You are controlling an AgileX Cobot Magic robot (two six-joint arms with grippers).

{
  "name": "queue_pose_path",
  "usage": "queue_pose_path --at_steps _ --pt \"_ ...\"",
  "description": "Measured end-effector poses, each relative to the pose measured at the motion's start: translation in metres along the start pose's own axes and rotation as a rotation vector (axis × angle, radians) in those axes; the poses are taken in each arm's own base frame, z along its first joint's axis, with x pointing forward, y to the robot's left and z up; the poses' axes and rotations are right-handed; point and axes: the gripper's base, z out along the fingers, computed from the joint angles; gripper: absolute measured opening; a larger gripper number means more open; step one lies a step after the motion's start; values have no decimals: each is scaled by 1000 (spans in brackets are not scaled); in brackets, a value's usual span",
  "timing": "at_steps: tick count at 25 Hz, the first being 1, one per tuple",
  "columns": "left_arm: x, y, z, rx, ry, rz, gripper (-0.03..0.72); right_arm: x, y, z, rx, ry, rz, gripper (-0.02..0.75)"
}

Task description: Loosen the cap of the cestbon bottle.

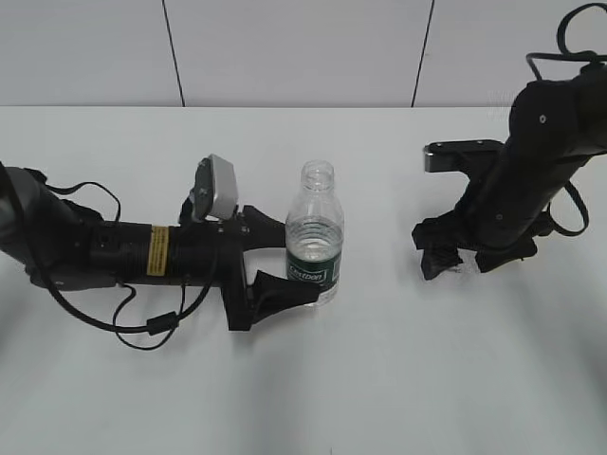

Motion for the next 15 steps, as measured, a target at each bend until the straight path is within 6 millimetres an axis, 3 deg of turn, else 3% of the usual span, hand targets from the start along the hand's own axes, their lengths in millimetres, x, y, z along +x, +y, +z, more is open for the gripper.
queue_pose_path --at_steps 8,15 --pt "14 11 -42 82 99 47 571 -5 4 -46 -6 -115 -9 594" --pt "-17 25 -77 -51 215 150 571 -6 6 -81 -9 -214 -17 594"
